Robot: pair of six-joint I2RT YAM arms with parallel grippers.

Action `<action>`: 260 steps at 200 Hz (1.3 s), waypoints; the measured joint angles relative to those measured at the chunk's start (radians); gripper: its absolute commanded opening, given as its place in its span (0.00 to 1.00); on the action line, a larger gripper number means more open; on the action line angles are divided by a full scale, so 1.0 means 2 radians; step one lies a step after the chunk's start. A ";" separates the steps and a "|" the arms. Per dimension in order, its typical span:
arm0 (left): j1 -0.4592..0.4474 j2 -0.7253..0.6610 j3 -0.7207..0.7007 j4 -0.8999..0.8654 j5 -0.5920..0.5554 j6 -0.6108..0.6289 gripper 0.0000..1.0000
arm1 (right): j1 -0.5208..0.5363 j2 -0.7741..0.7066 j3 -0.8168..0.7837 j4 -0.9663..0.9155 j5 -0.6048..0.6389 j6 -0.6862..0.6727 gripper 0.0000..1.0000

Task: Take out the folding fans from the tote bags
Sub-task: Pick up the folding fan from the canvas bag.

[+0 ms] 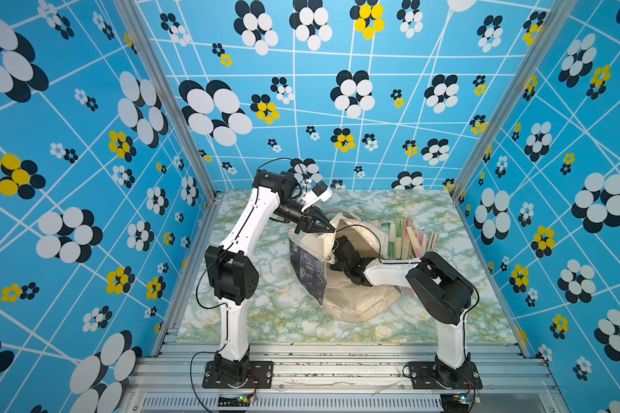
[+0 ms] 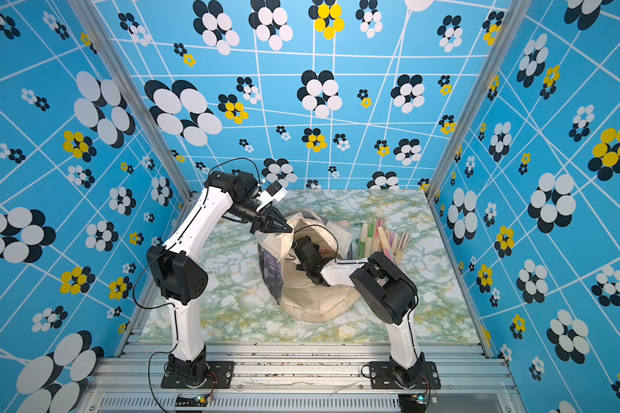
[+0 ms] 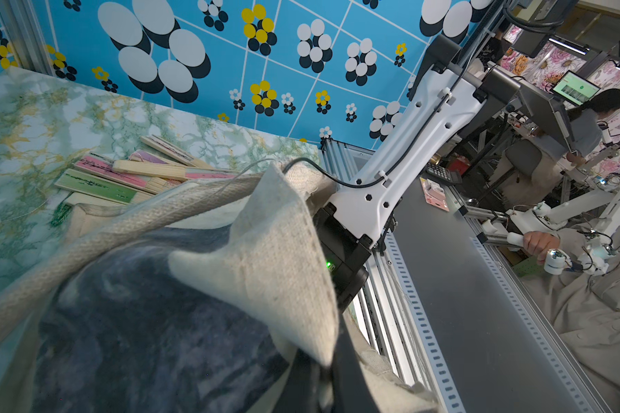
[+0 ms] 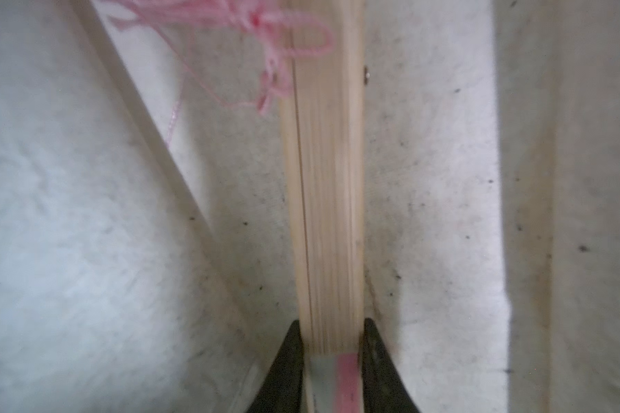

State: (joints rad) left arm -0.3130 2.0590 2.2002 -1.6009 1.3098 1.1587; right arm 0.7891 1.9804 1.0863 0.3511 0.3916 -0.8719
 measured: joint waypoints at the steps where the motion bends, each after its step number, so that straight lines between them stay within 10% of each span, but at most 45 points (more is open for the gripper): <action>1: 0.000 0.000 0.000 0.000 0.000 0.000 0.00 | 0.001 -0.001 -0.002 0.001 0.000 0.001 0.01; 163: 0.065 0.035 0.030 0.000 0.060 -0.013 0.00 | 0.086 -0.258 -0.216 0.122 0.033 0.092 0.00; 260: 0.081 0.047 0.043 0.000 0.080 -0.027 0.00 | 0.078 -0.563 -0.231 0.007 -0.083 0.291 0.00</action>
State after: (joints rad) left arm -0.1516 2.1532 2.2864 -1.6009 1.4693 1.1053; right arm 0.9447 0.8551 0.6250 0.3645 0.2256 -0.2893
